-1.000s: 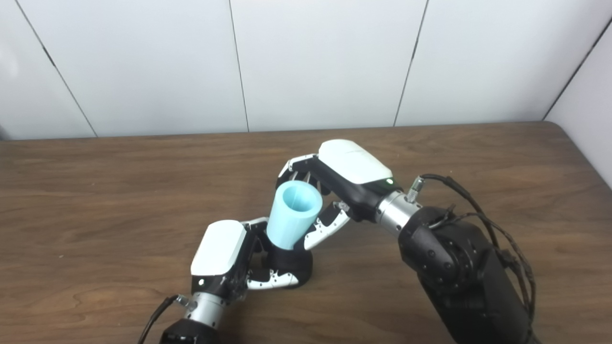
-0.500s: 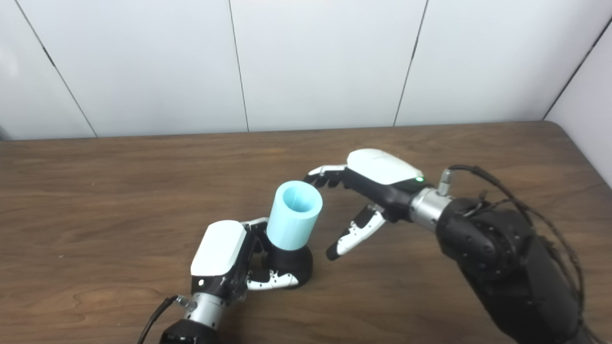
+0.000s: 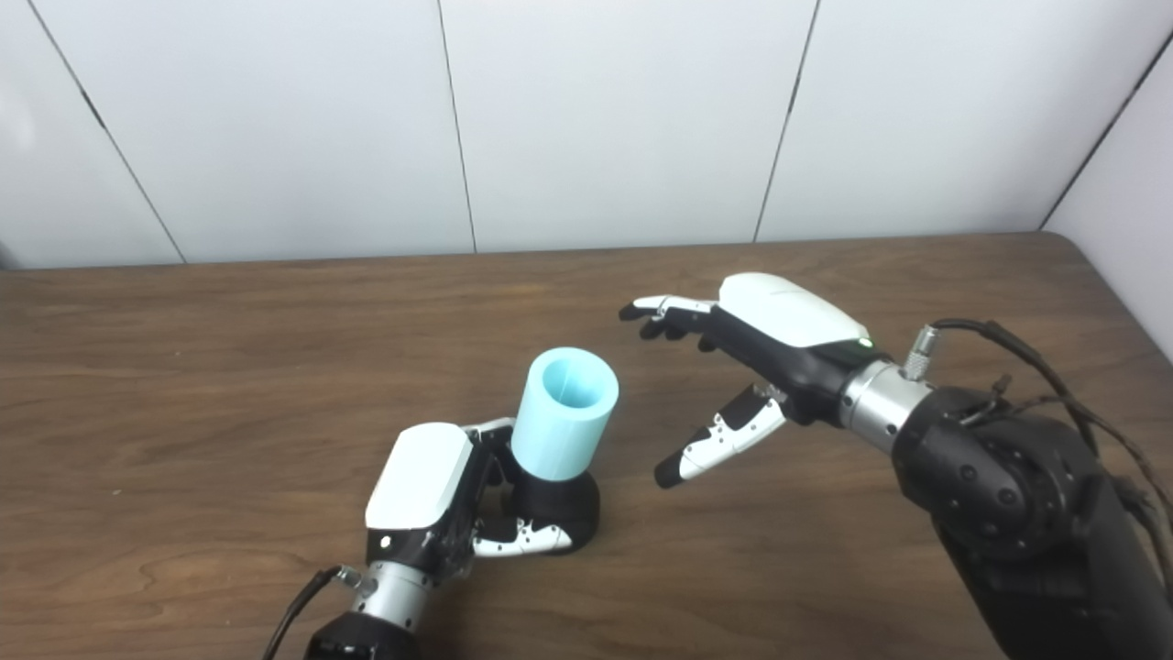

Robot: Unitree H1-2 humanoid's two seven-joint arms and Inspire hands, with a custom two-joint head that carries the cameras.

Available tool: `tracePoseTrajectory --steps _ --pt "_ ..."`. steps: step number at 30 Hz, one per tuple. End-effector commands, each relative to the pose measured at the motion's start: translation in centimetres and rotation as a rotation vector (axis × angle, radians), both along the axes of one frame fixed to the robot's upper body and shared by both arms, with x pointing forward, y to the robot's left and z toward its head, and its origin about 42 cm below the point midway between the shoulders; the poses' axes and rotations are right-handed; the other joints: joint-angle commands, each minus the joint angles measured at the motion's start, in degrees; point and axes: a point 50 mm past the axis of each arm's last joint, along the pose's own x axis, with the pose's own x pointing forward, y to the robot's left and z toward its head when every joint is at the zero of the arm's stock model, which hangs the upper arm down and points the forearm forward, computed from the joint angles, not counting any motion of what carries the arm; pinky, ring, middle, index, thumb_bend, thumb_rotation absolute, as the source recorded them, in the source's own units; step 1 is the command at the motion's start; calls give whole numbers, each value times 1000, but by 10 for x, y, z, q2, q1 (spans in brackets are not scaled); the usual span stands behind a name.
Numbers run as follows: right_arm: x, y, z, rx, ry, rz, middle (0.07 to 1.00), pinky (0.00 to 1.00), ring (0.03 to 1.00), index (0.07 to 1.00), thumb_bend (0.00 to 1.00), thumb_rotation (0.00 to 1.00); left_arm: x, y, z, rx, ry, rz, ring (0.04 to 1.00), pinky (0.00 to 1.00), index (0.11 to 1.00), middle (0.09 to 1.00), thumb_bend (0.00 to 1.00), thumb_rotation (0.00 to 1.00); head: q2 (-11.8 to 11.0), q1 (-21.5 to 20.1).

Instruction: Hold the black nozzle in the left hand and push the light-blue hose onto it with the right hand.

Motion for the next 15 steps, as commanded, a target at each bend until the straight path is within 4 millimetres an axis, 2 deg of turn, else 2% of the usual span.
tracePoseTrajectory --steps 1,6,8,11,15 --pt "-6 1 14 10 -90 10 853 770 837 885 784 617 -3 5 -7 40 40 -8 439 382 522 448 504 0 0 0" --pt "-14 12 17 12 -149 34 891 840 885 892 698 697 -3 6 -7 42 39 -5 435 381 522 446 504 0 0 0" --pt "-17 15 19 28 -166 50 931 861 928 937 663 744 -3 7 -7 39 44 -3 431 379 523 445 503 0 0 -1" --pt "-22 21 23 44 -199 72 980 868 973 972 664 793 -3 7 -7 50 45 -5 432 379 524 445 503 0 0 -2" --pt "-35 32 26 49 -236 104 999 904 998 998 662 850 -2 8 -7 47 42 -7 435 383 525 447 503 0 1 0"
